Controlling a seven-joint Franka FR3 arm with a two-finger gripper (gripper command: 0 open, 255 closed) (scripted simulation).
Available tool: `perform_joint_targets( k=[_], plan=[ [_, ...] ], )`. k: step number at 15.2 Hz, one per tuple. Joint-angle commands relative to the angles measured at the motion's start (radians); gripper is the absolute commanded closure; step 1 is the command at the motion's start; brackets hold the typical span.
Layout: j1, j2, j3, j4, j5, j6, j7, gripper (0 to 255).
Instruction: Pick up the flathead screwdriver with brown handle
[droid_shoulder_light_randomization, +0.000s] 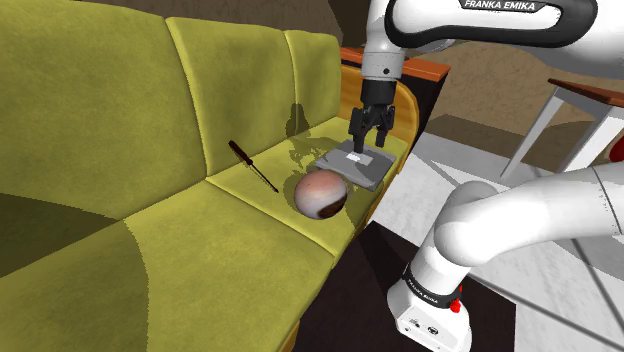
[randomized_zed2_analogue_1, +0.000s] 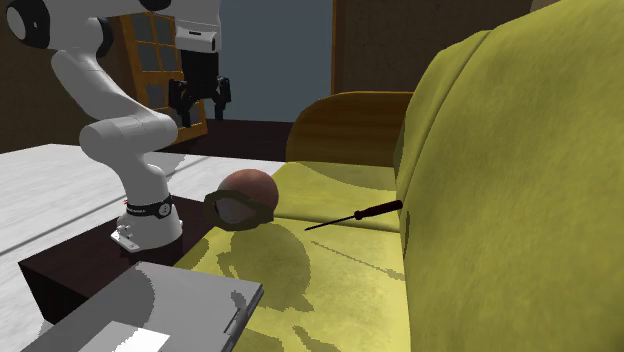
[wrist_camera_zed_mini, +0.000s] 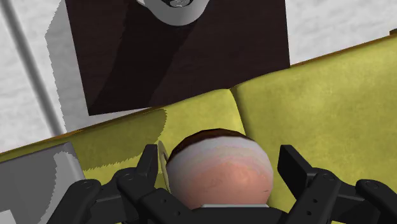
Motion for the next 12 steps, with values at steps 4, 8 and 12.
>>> perform_joint_targets(
  k=[4,8,12],
  plan=[
    [0.008,0.099,0.002,0.012,0.003,0.101,-0.011,0],
    [0.019,0.239,0.004,0.047,0.007,0.225,-0.027,0],
    [0.03,0.384,0.007,0.105,0.013,0.332,-0.042,0]
  ],
)
